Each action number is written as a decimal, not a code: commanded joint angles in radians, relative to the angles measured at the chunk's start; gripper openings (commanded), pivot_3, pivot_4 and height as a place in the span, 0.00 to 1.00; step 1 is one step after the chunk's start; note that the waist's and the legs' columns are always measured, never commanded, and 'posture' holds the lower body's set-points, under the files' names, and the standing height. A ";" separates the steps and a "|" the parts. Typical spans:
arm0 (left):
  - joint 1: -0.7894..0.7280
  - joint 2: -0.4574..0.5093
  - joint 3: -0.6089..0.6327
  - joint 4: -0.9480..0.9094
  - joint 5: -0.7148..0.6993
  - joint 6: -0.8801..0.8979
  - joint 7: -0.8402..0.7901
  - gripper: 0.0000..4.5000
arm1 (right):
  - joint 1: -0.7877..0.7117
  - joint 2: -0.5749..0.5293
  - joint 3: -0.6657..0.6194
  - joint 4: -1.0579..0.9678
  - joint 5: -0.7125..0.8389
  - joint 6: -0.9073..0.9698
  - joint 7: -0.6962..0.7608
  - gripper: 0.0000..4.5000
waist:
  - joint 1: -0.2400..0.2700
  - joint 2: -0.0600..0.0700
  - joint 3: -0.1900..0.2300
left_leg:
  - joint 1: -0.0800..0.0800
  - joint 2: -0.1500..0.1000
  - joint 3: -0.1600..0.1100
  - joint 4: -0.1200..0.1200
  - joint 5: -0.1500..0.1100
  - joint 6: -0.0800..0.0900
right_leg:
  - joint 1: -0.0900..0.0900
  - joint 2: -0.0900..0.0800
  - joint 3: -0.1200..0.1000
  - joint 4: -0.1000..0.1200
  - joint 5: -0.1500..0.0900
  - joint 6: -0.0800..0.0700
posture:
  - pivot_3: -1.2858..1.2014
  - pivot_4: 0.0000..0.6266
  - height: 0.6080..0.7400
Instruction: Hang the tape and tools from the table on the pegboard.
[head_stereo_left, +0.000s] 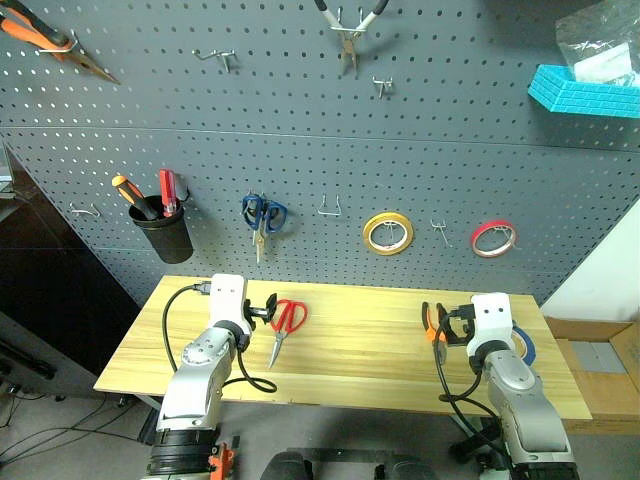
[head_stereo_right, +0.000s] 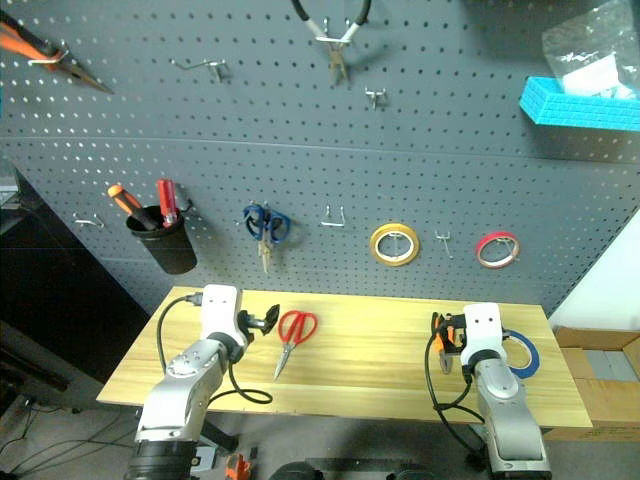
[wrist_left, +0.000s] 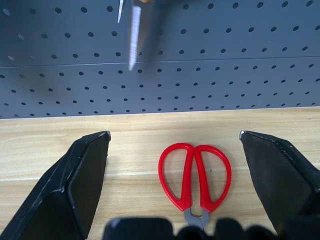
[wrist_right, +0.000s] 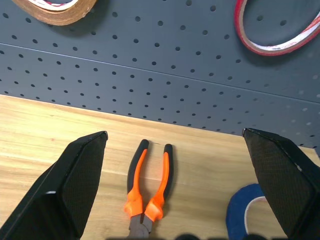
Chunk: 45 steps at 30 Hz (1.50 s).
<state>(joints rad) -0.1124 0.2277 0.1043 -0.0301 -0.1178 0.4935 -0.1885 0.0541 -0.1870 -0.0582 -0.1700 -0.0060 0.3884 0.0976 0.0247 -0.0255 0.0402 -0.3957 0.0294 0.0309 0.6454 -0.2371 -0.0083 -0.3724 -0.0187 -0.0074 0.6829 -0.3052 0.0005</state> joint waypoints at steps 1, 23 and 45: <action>-0.010 -0.002 0.009 -0.035 -0.013 -0.013 -0.003 0.99 | -0.016 -0.002 -0.023 -0.026 0.017 0.002 0.003 1.00 | 0.000 0.000 0.000 | 0.000 0.000 0.000 0.000 0.000 0.000 | 0.000 0.000 0.000 0.000 0.000 0.000 | 0.55 0.00 1.00; -0.186 0.020 -0.199 -0.060 -0.156 0.110 -0.355 0.99 | -0.050 -0.140 -0.042 -0.016 0.074 0.402 0.114 1.00 | 0.003 0.000 0.021 | 0.002 0.000 0.000 0.001 0.000 0.001 | 0.003 0.000 -0.001 -0.001 0.000 0.000 | 0.56 0.14 1.00; -0.301 -0.137 -0.591 0.068 -0.117 0.076 -0.596 0.99 | -0.281 -0.295 -0.139 0.390 0.097 0.388 0.173 1.00 | -0.005 0.005 0.204 | -0.009 -0.002 0.000 -0.001 -0.002 0.003 | -0.004 -0.003 0.000 -0.005 -0.004 0.006 | 0.56 0.48 1.00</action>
<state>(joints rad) -0.4233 0.1051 -0.4692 0.0847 -0.2369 0.5814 -0.7761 -0.2127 -0.4745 -0.1508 0.1927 0.0733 0.7887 0.2804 0.0198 -0.0203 0.2444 -0.4046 0.0276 0.0312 0.6446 -0.2389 -0.0051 -0.3764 -0.0220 -0.0078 0.6780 -0.3089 0.0068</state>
